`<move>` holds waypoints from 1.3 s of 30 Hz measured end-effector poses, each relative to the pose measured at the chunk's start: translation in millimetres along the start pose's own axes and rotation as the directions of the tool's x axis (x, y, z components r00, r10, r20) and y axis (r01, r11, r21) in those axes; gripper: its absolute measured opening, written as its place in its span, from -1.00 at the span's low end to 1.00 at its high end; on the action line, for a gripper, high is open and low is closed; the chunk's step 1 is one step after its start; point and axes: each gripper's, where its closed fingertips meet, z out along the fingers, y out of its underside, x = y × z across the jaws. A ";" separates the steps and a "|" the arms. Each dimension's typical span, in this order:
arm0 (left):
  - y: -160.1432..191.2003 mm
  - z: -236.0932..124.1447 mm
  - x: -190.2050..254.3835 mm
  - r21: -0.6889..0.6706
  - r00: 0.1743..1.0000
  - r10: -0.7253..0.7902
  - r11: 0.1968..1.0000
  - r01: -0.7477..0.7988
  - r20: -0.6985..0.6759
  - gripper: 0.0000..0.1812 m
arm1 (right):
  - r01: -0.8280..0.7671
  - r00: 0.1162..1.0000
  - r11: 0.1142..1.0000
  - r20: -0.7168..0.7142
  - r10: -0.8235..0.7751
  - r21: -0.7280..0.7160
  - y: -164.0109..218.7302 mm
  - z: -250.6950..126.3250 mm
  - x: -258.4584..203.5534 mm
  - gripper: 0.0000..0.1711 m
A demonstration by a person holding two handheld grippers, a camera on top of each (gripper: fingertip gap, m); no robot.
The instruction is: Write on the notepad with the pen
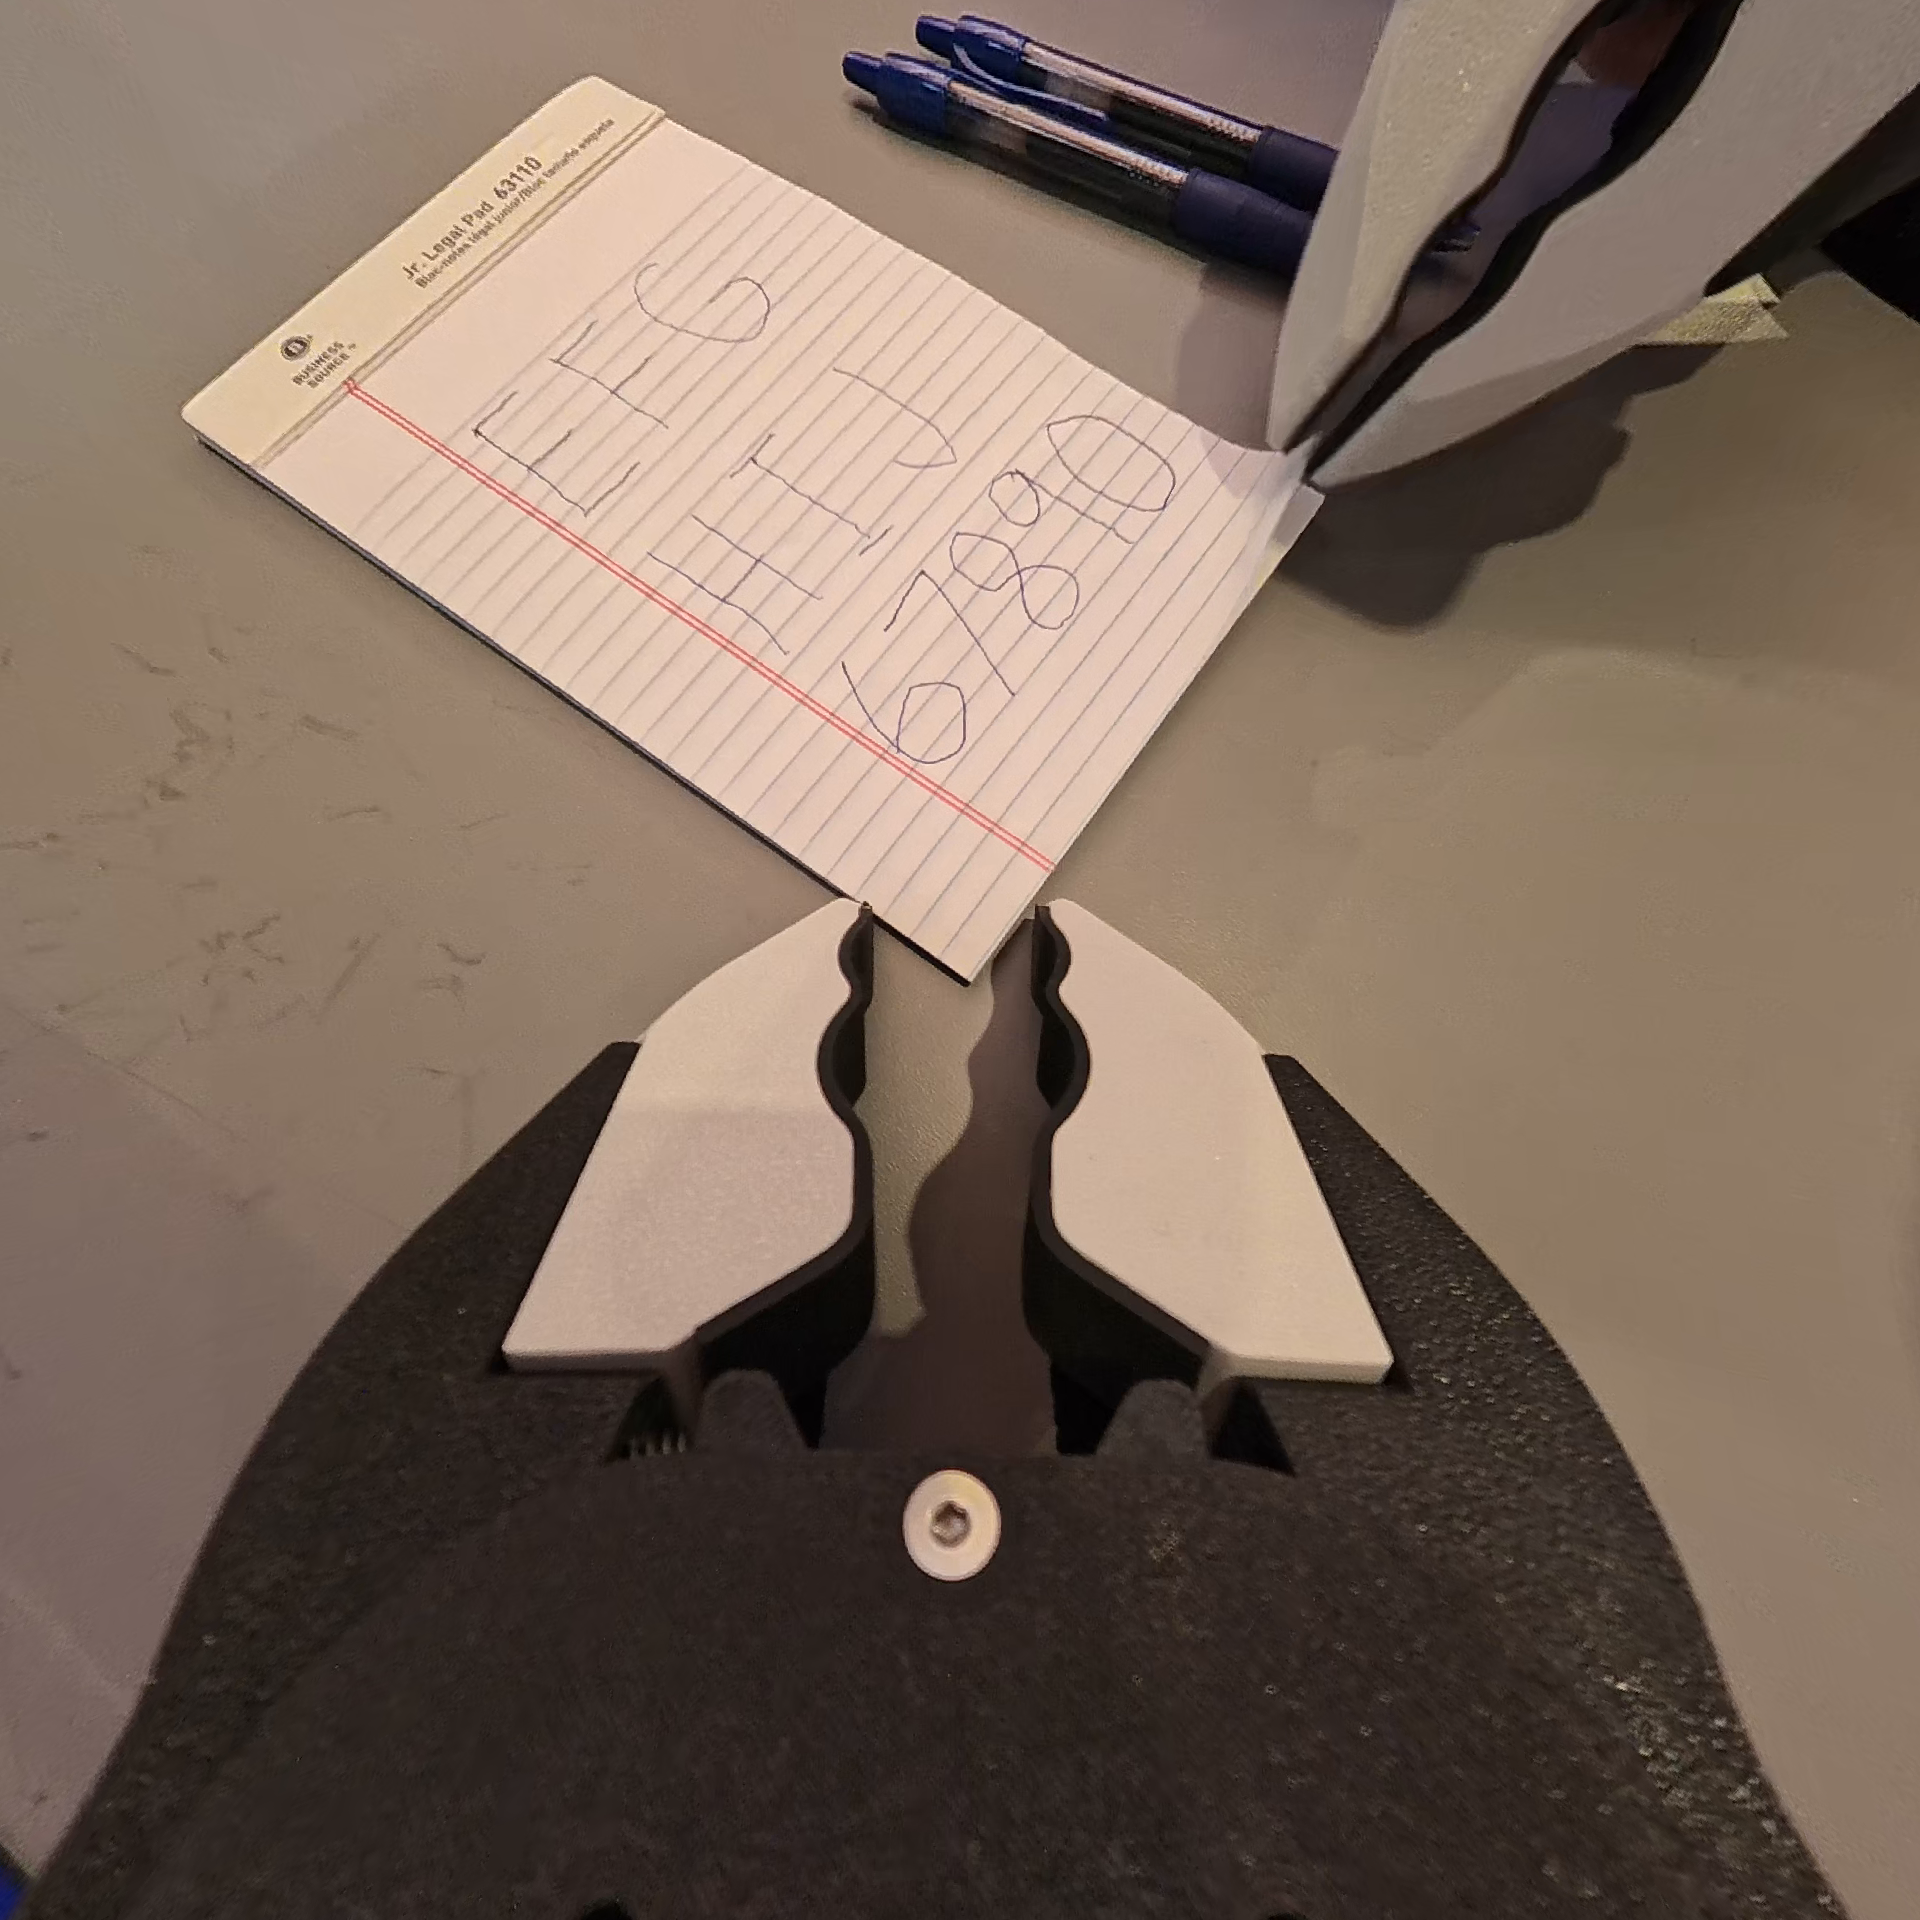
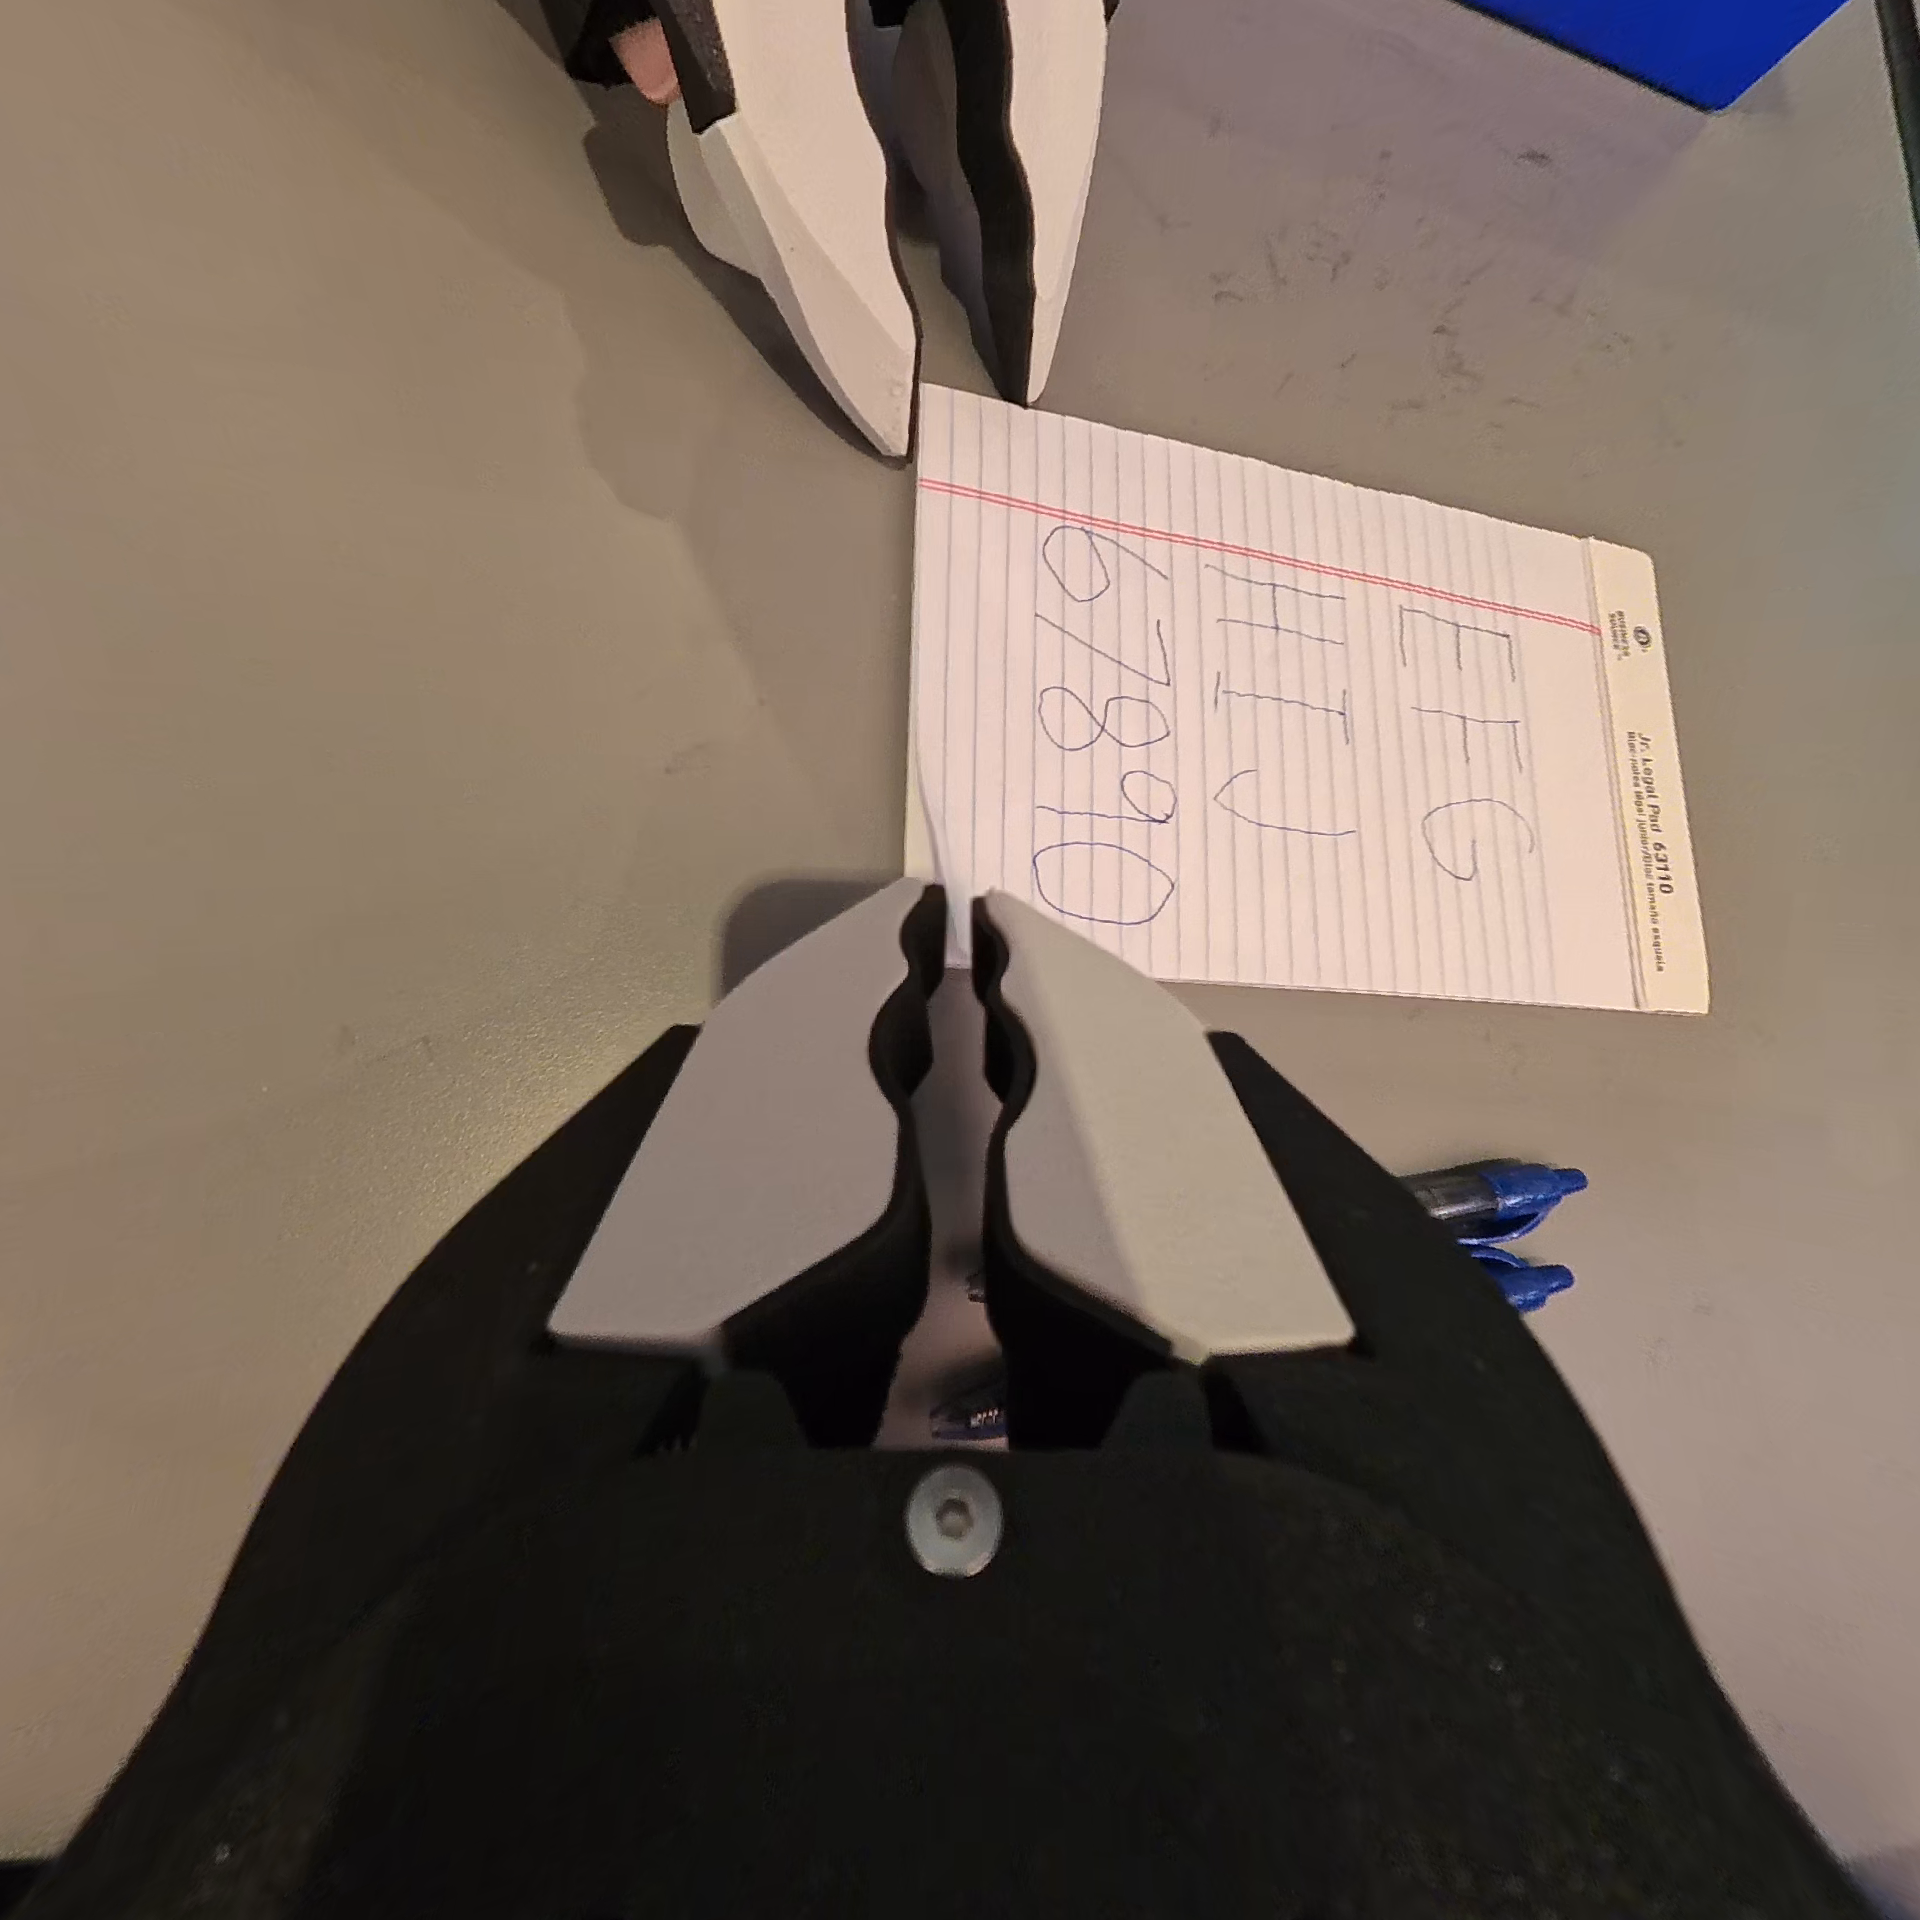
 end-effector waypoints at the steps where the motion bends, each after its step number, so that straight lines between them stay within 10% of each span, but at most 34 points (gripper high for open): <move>1: 0.3 -0.3 0.2 -0.001 1.000 0.001 1.000 -0.001 0.000 -0.68 | 0.000 1.000 1.000 0.004 0.000 0.002 -0.5 -0.3 -0.6 -1.00; 39: -73.6 36.4 40.1 0.038 0.971 0.239 0.970 -0.238 -0.008 -0.68 | -0.055 0.992 0.987 -0.106 0.071 0.148 -21.3 -21.0 23.5 -1.00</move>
